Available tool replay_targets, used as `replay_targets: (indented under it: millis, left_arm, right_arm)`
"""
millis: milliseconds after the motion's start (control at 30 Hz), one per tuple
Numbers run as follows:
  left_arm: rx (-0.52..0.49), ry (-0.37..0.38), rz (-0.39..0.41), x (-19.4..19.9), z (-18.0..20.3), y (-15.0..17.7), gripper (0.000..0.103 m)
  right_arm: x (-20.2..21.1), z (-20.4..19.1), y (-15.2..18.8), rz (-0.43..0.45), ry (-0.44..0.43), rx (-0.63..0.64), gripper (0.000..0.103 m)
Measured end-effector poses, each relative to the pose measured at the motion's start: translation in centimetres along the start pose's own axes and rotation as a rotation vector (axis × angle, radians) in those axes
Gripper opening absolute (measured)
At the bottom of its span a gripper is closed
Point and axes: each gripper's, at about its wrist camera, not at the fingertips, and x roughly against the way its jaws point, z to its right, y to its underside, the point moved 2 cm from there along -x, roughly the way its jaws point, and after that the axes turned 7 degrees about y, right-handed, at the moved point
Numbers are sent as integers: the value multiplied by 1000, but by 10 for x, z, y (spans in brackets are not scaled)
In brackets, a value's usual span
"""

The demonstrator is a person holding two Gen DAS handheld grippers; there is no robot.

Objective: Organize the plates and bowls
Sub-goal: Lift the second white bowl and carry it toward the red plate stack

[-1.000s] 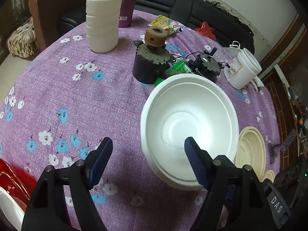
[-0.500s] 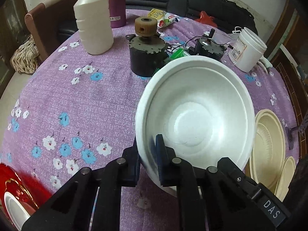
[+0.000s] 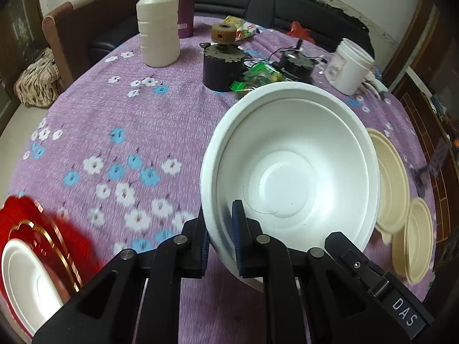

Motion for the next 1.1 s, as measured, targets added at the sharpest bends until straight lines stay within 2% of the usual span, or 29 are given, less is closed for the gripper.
replay_targets:
  millis: [500, 1100]
  left_arm:
    - [-83, 51, 48, 51, 14, 71, 12]
    - [-106, 78, 61, 74, 4, 107, 12]
  right_arm:
    - [64, 28, 66, 62, 20, 47, 9]
    - [83, 38, 104, 64, 14, 60, 10]
